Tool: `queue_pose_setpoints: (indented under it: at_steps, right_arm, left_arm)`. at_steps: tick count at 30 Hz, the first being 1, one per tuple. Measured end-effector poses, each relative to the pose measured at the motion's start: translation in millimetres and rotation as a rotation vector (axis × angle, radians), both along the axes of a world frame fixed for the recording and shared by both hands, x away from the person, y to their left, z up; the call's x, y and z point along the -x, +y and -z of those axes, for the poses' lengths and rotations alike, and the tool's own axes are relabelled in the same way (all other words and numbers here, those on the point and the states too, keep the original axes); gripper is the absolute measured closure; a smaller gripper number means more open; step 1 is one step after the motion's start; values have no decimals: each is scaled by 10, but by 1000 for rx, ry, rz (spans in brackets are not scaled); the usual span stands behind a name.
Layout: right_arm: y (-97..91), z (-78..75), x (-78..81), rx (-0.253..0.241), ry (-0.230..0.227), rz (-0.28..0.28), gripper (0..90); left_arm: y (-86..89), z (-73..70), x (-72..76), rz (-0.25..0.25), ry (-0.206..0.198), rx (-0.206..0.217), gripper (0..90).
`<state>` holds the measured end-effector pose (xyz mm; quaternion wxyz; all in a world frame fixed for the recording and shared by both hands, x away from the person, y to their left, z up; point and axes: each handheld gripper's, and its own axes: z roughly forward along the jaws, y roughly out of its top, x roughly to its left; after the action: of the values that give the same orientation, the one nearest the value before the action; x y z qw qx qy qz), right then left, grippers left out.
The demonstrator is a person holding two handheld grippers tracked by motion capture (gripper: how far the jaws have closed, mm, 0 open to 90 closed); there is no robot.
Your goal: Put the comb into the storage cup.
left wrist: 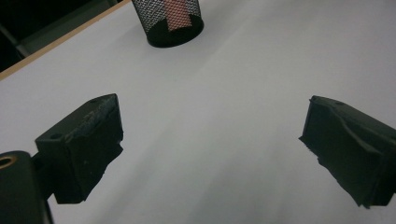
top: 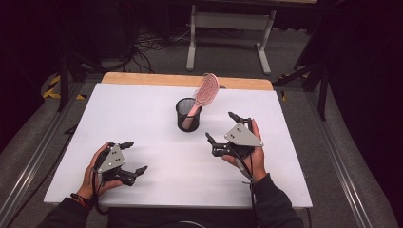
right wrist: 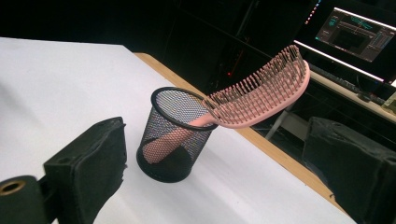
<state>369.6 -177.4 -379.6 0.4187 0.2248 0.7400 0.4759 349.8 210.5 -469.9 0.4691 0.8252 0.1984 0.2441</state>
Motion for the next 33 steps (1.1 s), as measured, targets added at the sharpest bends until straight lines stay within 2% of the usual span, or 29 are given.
queue_pose_setpoints:
  at_steps: [17, 33]
  right_arm:
    - [-114, 58, 90, 22, 3, 15, 67]
    - [-238, 188, 172, 52, 10, 28, 68]
  left_arm:
    - [-5, 2, -1, 0, 1, -3, 60]
    - [-9, 7, -2, 5, 6, -7, 60]
